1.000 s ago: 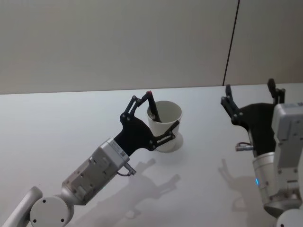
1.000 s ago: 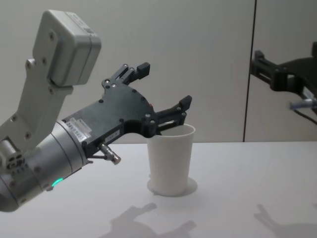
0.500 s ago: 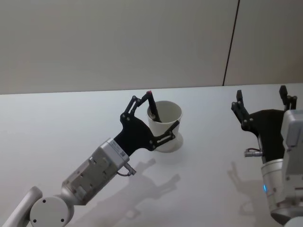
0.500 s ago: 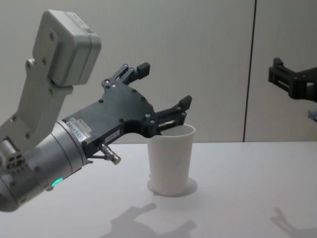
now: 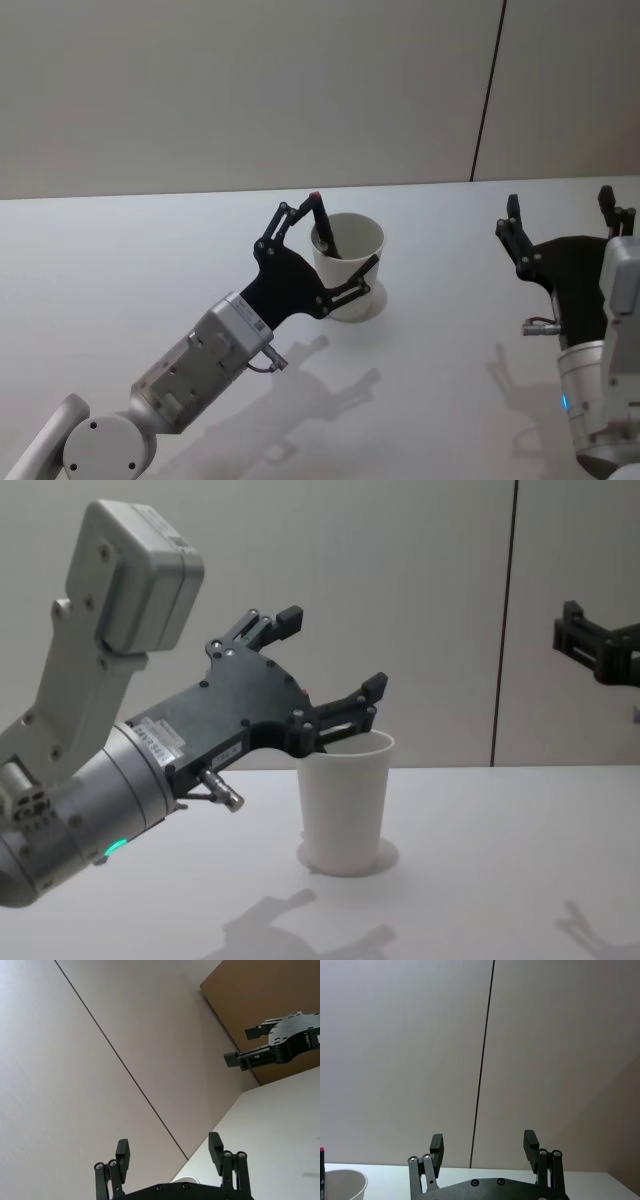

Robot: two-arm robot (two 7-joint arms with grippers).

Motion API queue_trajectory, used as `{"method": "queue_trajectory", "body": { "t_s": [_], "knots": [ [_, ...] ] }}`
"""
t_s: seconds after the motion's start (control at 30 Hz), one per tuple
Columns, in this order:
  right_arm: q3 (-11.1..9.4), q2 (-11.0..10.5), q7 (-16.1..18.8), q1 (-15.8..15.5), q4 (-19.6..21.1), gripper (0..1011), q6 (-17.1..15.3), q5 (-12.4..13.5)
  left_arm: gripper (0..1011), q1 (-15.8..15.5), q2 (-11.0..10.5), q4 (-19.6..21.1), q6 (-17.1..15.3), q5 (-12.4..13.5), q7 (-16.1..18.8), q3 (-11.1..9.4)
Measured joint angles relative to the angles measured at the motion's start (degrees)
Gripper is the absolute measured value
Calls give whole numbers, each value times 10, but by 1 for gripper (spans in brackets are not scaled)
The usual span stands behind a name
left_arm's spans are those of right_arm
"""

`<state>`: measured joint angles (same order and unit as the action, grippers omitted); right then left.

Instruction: Place the pen into the pen holder.

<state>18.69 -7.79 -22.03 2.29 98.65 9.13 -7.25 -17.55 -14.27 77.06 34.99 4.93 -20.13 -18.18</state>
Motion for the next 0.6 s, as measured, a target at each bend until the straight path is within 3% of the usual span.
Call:
{"method": "queue_trajectory", "body": {
  "t_s": [0.6],
  "knots": [
    [-1,-1,-3,-2,2,1001,-1,0,1004,0,0,0,0,0,0,0]
  ]
}}
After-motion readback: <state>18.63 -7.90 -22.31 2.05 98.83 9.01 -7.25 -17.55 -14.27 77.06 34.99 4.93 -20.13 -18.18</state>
